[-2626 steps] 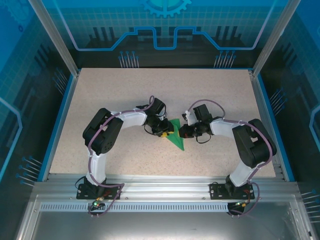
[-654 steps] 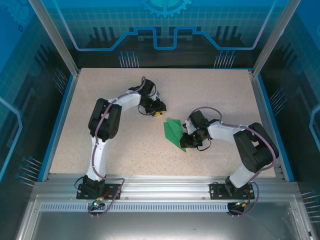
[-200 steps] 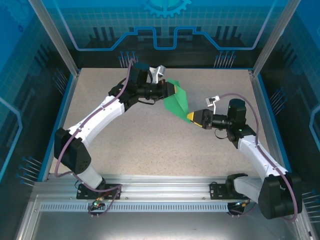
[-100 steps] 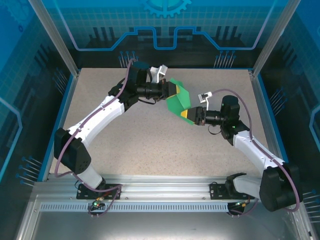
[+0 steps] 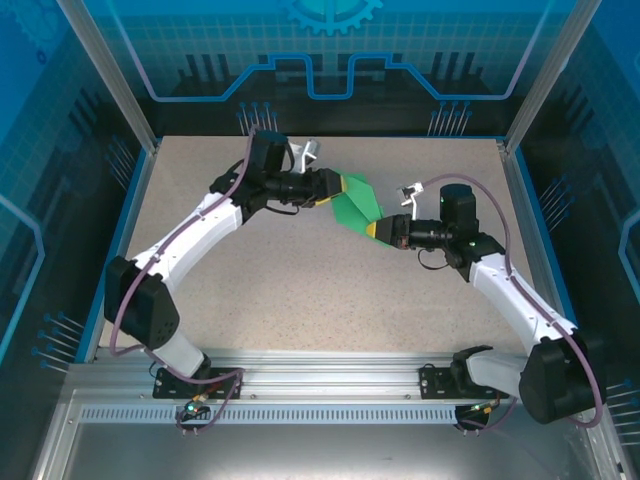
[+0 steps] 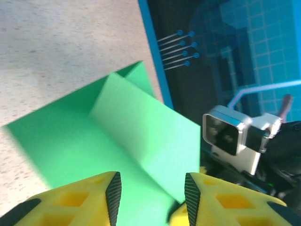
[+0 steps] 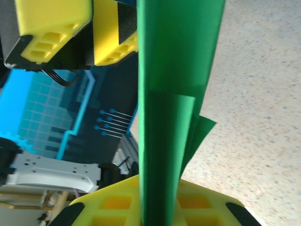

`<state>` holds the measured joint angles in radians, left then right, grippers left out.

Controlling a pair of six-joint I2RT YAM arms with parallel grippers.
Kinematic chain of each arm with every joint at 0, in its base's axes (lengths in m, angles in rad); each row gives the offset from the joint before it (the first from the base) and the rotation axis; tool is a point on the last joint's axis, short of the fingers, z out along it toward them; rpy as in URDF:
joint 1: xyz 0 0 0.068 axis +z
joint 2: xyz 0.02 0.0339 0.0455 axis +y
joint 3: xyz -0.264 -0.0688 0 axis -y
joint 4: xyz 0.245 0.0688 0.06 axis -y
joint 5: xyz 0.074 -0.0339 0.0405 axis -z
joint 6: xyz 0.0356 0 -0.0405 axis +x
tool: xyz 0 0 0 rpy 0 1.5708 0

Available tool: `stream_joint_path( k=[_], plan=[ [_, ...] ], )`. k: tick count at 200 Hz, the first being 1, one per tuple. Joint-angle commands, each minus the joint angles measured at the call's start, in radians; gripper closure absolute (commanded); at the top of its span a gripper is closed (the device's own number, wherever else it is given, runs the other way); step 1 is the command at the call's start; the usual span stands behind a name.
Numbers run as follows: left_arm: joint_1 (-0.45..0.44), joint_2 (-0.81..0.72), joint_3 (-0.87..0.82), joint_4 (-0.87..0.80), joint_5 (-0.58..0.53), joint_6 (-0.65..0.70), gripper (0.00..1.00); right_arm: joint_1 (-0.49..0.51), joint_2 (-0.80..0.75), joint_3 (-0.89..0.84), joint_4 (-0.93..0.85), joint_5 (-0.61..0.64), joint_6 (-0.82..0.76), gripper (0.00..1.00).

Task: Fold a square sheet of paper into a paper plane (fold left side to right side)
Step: Turn over the paper at the center of the table.

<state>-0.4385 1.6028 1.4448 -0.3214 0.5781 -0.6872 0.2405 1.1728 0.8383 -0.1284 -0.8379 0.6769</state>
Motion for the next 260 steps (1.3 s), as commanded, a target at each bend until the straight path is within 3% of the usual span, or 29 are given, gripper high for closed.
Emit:
stream_joint_path(
  k=[1, 16, 36, 77, 93, 125, 173, 200, 222, 233, 260],
  plan=[
    [0.044, -0.111, -0.030, -0.085, -0.072, 0.082, 0.50, 0.028, -0.026, 0.096, -0.333, 0.148, -0.230, 0.87],
    [0.055, -0.168, -0.042, -0.141, -0.153, 0.132, 0.46, 0.054, -0.018, 0.139, -0.463, 0.271, -0.323, 0.89],
    [0.055, -0.242, -0.074, -0.203, -0.280, 0.179, 0.43, 0.137, 0.010, 0.209, -0.626, 0.543, -0.428, 0.90],
    [0.055, -0.388, -0.211, -0.208, -0.506, 0.162, 0.41, 0.434, 0.157, 0.353, -0.845, 1.229, -0.518, 0.92],
    [0.055, -0.436, -0.248, -0.222, -0.596, 0.153, 0.40, 0.533, 0.251, 0.411, -0.911, 1.441, -0.537, 0.92],
    [0.055, -0.497, -0.289, -0.248, -0.703, 0.144, 0.37, 0.673, 0.456, 0.502, -1.009, 1.753, -0.570, 0.92],
    [0.055, -0.528, -0.317, -0.257, -0.727, 0.138, 0.35, 0.769, 0.730, 0.560, -1.078, 1.981, -0.557, 0.91],
    [0.055, -0.527, -0.325, -0.265, -0.725, 0.137, 0.35, 0.804, 0.876, 0.600, -1.157, 2.042, -0.456, 0.91],
    [0.057, -0.532, -0.333, -0.268, -0.727, 0.135, 0.35, 0.841, 0.936, 0.616, -1.196, 2.020, -0.398, 0.88],
    [0.058, -0.530, -0.334, -0.269, -0.724, 0.138, 0.35, 0.868, 0.939, 0.612, -1.182, 1.988, -0.397, 0.83],
    [0.057, -0.524, -0.343, -0.272, -0.717, 0.137, 0.35, 0.925, 0.898, 0.574, -1.099, 1.850, -0.440, 0.54]
  ],
)
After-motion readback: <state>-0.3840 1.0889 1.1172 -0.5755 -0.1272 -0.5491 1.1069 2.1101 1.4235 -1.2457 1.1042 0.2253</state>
